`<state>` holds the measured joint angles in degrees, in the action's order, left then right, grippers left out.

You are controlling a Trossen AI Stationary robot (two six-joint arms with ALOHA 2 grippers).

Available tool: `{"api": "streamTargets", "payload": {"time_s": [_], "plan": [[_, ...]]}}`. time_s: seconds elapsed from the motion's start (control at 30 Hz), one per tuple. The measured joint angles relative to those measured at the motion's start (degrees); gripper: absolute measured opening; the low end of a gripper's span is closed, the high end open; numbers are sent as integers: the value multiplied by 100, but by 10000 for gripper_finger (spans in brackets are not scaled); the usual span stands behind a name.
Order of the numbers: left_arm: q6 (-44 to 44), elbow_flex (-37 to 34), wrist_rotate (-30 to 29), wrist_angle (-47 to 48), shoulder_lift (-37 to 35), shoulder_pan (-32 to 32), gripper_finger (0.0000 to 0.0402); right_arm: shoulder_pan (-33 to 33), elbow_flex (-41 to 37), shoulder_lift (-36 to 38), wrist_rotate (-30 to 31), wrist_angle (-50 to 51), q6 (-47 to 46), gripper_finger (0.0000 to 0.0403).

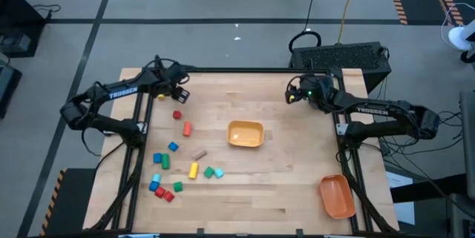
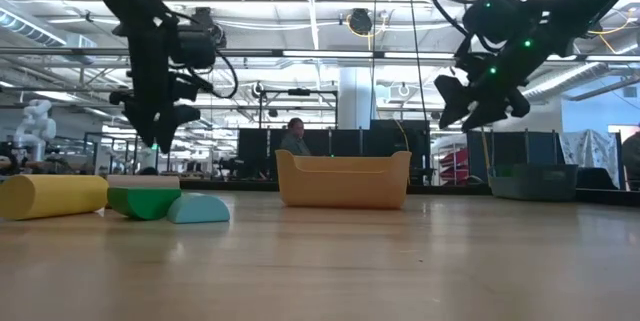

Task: Sort blocks by size
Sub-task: Put the blue square block into the blue bin

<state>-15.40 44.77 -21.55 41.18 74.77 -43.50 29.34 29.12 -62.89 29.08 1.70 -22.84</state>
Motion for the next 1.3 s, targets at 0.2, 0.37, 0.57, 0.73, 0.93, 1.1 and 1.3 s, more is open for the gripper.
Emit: {"api": "streamTargets", "payload": {"time_s": [0.2, 0.37, 0.57, 0.73, 0.93, 1.1, 1.3], "plan": [[294, 0, -119, -234, 463, -366, 215, 0, 2, 0, -275, -287, 128, 254], [514, 12, 269, -289, 975, -543, 215, 0, 2, 0, -398, -376, 244, 254], [363, 28, 419, -542, 1155, -564, 214, 0, 2, 0, -396, -397, 254, 254], [338, 20, 684, -641, 1139, -566, 215, 2, 2, 0, -394, -397, 256, 254], [133, 22, 852, -669, 1029, -549, 215, 2, 2, 0, -391, -394, 257, 254], [-80, 15, 929, -748, 1018, -543, 215, 2, 2, 0, -391, -387, 257, 254], [-86, 7, 1324, -1061, 1024, -410, 215, 2, 2, 0, -391, -364, 260, 254]]}}
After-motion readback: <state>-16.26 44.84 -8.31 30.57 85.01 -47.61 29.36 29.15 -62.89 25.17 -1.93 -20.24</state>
